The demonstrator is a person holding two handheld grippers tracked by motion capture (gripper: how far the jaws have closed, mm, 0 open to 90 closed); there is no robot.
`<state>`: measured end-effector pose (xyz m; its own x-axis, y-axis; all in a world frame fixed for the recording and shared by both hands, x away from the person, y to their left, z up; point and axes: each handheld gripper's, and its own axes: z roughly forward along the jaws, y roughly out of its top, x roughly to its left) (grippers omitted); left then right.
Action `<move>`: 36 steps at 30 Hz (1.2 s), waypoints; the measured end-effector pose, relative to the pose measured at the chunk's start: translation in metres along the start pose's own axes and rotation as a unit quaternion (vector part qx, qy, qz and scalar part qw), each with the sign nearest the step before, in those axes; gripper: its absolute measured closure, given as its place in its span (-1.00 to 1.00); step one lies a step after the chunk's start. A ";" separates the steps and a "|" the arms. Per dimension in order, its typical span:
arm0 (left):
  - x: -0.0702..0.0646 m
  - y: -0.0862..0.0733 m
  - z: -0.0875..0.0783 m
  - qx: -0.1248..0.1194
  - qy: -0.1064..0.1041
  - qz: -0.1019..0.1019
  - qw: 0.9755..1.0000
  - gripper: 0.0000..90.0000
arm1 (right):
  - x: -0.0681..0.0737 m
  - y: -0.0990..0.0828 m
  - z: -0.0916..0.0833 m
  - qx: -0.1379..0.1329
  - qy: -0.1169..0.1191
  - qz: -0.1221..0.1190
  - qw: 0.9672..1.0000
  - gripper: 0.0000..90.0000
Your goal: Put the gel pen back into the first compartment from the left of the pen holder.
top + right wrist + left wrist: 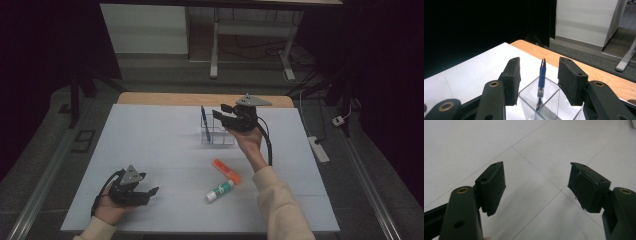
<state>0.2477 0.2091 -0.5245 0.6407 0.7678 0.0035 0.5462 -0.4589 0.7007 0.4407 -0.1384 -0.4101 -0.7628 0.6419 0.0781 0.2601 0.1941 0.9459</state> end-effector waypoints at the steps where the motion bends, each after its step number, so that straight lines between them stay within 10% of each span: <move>1: 0.000 0.000 0.000 -0.001 0.000 0.000 1.000 -0.34 | 0.001 -0.001 -0.002 0.000 0.001 -0.001 1.000 0.17; 36: -0.001 0.000 -0.002 -0.003 0.007 -0.002 1.000 -0.35 | 0.009 -0.057 -0.081 0.083 0.027 -0.009 0.996 0.09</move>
<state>0.2460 0.2089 -0.5232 0.6312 0.7755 0.0106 0.5450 -0.4532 0.7054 0.3712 -0.2041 -0.4376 -0.7978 0.5973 0.0828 0.3369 0.3276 0.8827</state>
